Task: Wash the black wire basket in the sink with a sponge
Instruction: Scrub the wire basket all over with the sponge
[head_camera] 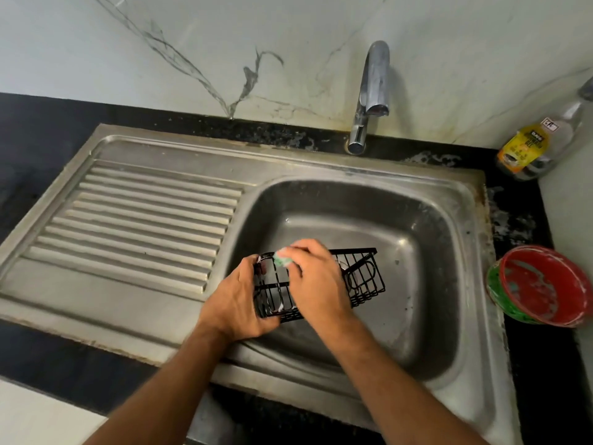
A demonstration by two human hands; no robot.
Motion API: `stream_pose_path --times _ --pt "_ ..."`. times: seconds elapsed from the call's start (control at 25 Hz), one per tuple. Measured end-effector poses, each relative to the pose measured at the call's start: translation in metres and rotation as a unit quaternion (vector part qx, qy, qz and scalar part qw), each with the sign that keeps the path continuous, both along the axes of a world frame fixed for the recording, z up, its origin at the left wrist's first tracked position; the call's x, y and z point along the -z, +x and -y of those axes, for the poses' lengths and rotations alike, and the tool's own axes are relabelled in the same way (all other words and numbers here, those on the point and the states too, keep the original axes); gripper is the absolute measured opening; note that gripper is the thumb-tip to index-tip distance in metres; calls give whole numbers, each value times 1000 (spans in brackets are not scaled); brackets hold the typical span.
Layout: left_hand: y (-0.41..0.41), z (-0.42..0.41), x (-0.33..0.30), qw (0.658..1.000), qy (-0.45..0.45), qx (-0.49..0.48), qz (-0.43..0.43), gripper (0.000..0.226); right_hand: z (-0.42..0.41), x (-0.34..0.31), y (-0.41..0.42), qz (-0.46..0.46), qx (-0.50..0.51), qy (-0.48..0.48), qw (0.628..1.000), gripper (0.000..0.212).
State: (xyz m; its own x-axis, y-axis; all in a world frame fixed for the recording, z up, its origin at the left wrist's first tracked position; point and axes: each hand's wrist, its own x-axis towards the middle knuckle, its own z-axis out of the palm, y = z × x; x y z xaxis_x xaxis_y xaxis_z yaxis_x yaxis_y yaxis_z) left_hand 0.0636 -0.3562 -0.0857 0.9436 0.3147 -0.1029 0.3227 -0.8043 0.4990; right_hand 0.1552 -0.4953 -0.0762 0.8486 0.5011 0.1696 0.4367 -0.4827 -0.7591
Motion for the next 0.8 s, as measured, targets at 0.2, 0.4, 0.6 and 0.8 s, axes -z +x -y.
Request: stream_pose_path --times 0.2,0.4,0.6,0.8 --pt "0 -2 2 1000 2 9 -4 103 12 8 17 103 -16 -44 994 27" --pt "1 -5 4 1000 -1 18 -1 101 83 43 67 -71 148 -144 976 29" --pt "1 -5 2 1000 -12 19 7 98 51 32 52 -58 95 -111 988 29" --pt "2 -5 1 1000 -19 17 13 96 31 23 46 -52 52 -82 994 26"
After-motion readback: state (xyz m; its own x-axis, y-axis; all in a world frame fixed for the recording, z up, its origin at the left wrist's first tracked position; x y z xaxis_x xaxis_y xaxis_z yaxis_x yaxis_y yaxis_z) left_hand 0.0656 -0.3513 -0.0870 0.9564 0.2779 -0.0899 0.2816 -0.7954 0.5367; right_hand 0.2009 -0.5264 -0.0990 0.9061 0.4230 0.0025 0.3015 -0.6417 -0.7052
